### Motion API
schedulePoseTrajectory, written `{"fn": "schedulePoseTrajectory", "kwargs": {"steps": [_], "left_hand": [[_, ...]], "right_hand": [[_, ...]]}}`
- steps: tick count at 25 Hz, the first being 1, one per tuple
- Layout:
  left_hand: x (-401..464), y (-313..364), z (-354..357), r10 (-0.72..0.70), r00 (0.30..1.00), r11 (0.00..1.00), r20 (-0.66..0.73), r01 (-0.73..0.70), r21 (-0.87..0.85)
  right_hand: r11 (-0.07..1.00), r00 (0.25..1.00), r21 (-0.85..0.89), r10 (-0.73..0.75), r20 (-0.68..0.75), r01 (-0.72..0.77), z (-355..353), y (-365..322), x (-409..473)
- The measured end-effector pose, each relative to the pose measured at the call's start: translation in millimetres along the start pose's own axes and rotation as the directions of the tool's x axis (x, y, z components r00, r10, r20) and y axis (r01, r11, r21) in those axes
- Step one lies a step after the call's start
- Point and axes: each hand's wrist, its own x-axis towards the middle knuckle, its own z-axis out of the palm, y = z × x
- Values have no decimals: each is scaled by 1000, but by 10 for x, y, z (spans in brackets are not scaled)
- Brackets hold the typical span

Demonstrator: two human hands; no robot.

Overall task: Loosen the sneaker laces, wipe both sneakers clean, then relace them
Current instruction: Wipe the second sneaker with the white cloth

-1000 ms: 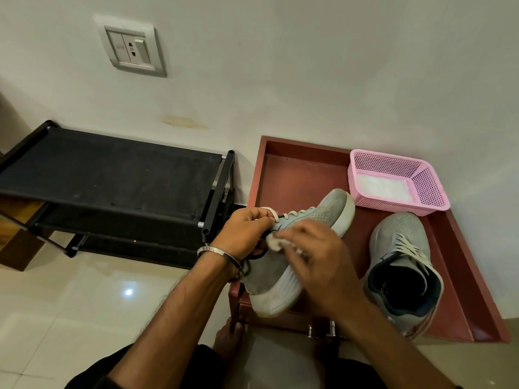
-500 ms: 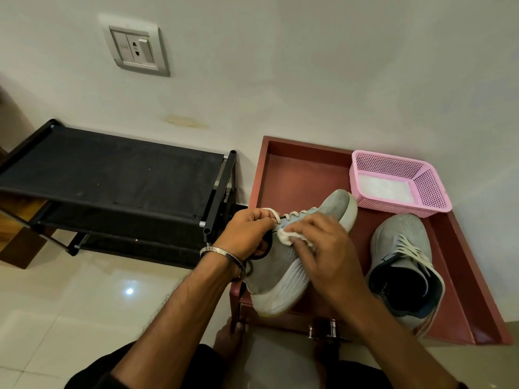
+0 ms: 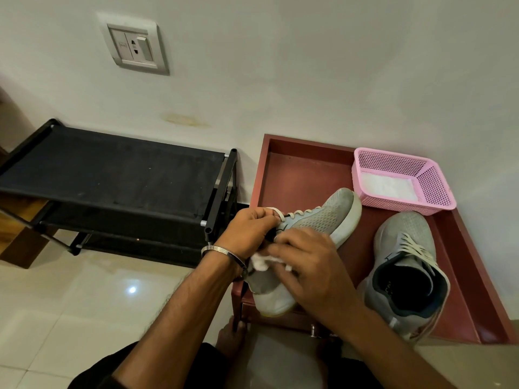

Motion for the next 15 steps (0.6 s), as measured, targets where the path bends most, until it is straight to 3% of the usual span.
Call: {"fn": "schedulePoseTrajectory", "kwargs": {"steps": [2, 4, 6, 9, 11, 13, 15], "left_hand": [[-25, 11, 6, -10, 1000, 1000, 11, 10, -15], [-56, 12, 9, -21, 1000, 1000, 10, 21, -14], [-59, 15, 10, -26, 1000, 1000, 9, 26, -10], [-60, 37, 24, -16, 1000, 1000, 0, 16, -10], [-64, 34, 25, -10, 1000, 1000, -10, 10, -3], [-64, 19, 22, -2, 1000, 1000, -13, 2, 9], [-56, 17, 22, -2, 1000, 1000, -18, 2, 29]], "right_hand": [[970, 970, -79, 222, -103, -231, -104, 344, 73], [887, 882, -120, 412, -227, -446, -183, 517, 103], [904, 901, -97, 396, -178, -416, -119, 358, 71], [974, 977, -81, 207, -57, -211, -83, 148, 9], [916, 933, -192, 331, -139, -353, -201, 408, 57], [834, 847, -190, 471, -245, -519, -267, 537, 69], [886, 884, -97, 435, -170, -454, -184, 344, 28]]}}
